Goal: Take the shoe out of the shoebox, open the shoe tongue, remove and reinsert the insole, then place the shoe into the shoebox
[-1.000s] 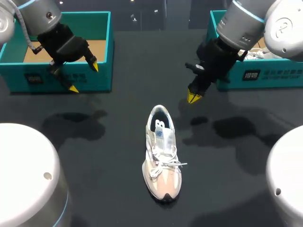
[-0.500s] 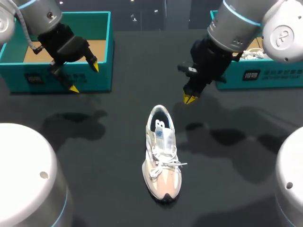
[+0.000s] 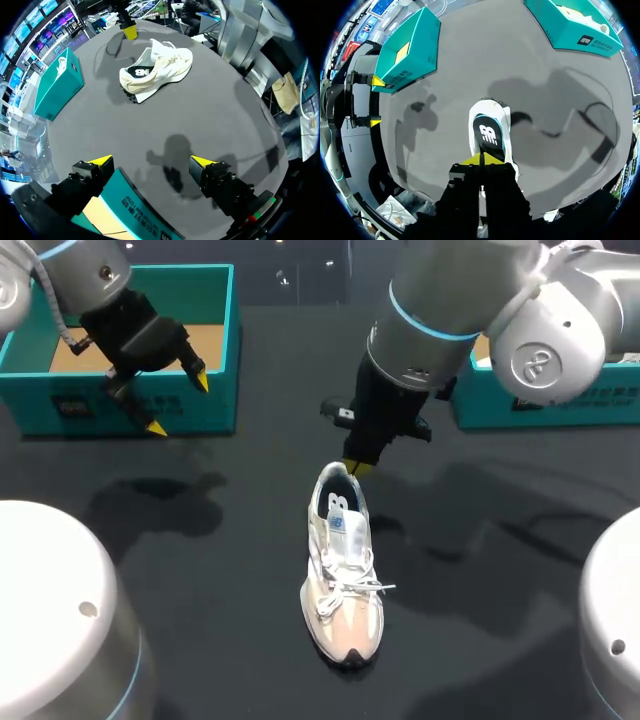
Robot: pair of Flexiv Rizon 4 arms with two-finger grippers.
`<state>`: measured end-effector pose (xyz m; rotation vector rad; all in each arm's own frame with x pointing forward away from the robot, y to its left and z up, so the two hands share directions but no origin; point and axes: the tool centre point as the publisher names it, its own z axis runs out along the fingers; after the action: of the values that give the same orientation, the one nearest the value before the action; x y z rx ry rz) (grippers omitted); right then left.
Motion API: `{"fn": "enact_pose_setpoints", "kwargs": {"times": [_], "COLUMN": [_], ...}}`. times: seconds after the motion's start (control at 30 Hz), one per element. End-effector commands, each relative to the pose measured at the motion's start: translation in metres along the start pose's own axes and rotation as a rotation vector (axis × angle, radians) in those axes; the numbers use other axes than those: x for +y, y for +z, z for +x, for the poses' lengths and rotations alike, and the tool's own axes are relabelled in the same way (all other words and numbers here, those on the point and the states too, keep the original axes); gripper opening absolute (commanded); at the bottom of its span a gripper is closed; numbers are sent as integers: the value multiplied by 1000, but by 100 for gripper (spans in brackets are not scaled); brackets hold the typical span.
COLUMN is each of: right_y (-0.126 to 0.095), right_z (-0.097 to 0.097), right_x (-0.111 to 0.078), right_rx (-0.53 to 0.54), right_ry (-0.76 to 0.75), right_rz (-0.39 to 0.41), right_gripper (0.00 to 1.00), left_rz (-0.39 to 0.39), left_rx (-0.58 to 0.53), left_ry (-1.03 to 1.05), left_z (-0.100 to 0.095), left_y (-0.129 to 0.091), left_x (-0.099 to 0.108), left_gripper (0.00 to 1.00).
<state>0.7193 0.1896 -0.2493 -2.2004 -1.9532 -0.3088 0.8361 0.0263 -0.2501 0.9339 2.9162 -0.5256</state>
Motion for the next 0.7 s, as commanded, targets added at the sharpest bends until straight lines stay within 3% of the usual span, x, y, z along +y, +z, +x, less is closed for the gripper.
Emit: {"fn": "enact_pose_setpoints", "kwargs": {"times": [0.03, 0.17, 0.37, 0.47, 0.7], "right_y": [0, 0, 32, 38, 38], "right_z": [0, 0, 8, 12, 12], "right_x": [1, 1, 3, 2, 2], "right_rx": [0, 0, -108, -262, -262], "right_ry": [1, 1, 62, 121, 121], "right_rz": [1, 1, -91, -204, -204], "right_gripper": [0, 0, 0, 0, 0], "left_rz": [-2, -2, -2, -2, -2], "left_rx": [0, 0, 0, 0, 0], "left_ry": [1, 1, 1, 1, 1], "left_z": [1, 1, 1, 1, 1], "left_y": [-1, -1, -1, -1, -1], "left_x": [0, 0, 0, 0, 0], "left_gripper": [100, 100, 100, 100, 100]}}
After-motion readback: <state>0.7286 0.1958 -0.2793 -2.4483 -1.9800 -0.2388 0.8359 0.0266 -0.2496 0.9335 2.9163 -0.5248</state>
